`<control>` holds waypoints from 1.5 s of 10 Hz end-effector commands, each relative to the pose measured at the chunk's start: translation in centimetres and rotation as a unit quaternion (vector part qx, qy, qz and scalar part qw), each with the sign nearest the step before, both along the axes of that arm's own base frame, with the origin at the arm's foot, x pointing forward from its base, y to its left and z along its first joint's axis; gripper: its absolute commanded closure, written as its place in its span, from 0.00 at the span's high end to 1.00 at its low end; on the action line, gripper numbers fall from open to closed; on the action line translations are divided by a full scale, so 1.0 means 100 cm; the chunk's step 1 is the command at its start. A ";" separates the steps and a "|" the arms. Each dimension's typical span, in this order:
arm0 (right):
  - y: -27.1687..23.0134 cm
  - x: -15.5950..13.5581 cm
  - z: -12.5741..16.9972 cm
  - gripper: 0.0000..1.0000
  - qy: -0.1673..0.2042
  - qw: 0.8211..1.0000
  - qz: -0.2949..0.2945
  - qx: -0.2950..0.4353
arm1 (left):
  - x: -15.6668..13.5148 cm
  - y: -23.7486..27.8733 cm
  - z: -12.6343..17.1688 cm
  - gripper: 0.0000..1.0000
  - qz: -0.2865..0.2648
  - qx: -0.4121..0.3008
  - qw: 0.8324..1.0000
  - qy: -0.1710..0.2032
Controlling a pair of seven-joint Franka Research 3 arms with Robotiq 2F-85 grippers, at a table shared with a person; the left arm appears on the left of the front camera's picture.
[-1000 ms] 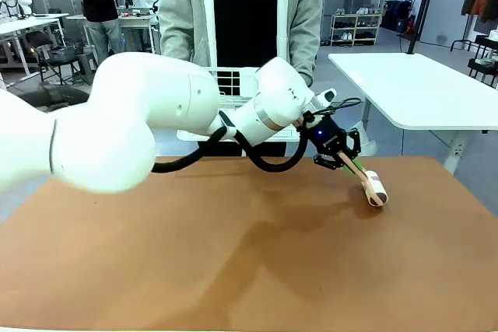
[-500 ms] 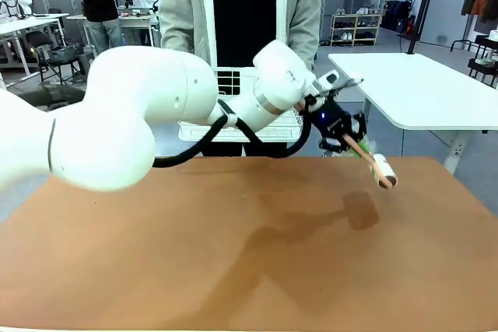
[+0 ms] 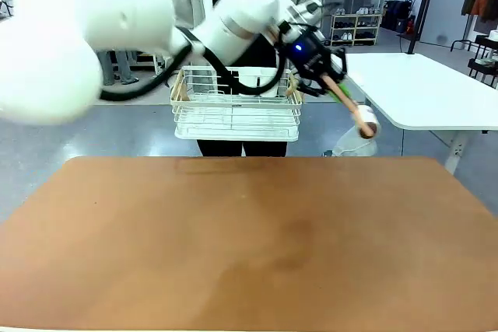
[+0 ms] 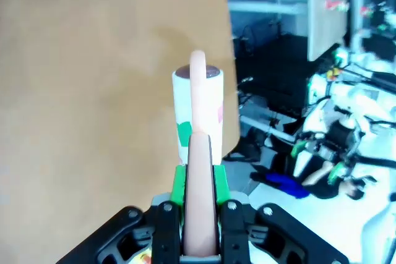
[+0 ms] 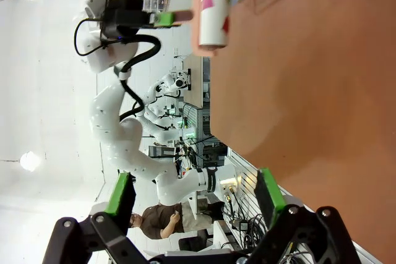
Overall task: Clean the table.
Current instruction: Clean the table with the Lint Roller when the human lifts the Dish drying rack.
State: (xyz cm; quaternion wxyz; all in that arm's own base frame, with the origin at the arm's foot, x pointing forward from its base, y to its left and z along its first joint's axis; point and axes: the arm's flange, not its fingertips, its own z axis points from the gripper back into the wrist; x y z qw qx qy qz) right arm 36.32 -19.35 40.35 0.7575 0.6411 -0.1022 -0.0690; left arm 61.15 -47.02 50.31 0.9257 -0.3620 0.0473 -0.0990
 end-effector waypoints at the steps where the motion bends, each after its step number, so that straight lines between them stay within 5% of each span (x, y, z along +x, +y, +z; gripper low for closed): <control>1: 0.001 -0.002 0.003 1.00 -0.005 1.000 0.002 0.001 | -0.095 0.117 0.002 0.21 -0.015 0.092 0.995 -0.027; 2: 0.001 -0.002 0.003 1.00 -0.005 1.000 0.002 0.001 | -0.108 0.168 0.013 0.21 0.003 0.142 0.988 -0.065; 5: 0.001 -0.002 0.003 1.00 -0.005 1.000 0.002 0.001 | -0.176 0.308 0.038 0.21 0.061 0.250 0.961 -0.100; 8: 0.001 -0.002 0.003 1.00 -0.005 1.000 0.002 0.001 | -0.223 0.381 0.044 0.21 0.093 0.291 0.947 -0.093; 10: 0.001 -0.002 0.003 1.00 -0.005 1.000 0.002 0.001 | -0.245 0.409 0.051 0.21 0.115 0.304 0.942 -0.081; 12: 0.001 -0.002 0.003 1.00 -0.005 1.000 0.002 0.001 | -0.240 0.410 0.049 0.21 0.119 0.292 0.941 -0.118; 13: 0.001 -0.002 0.003 1.00 -0.005 1.000 0.002 0.001 | -0.249 0.413 0.048 0.21 0.120 0.298 0.943 -0.084; 15: 0.001 -0.002 0.003 1.00 -0.005 1.000 0.002 0.001 | -0.249 0.413 0.048 0.21 0.120 0.298 0.943 -0.084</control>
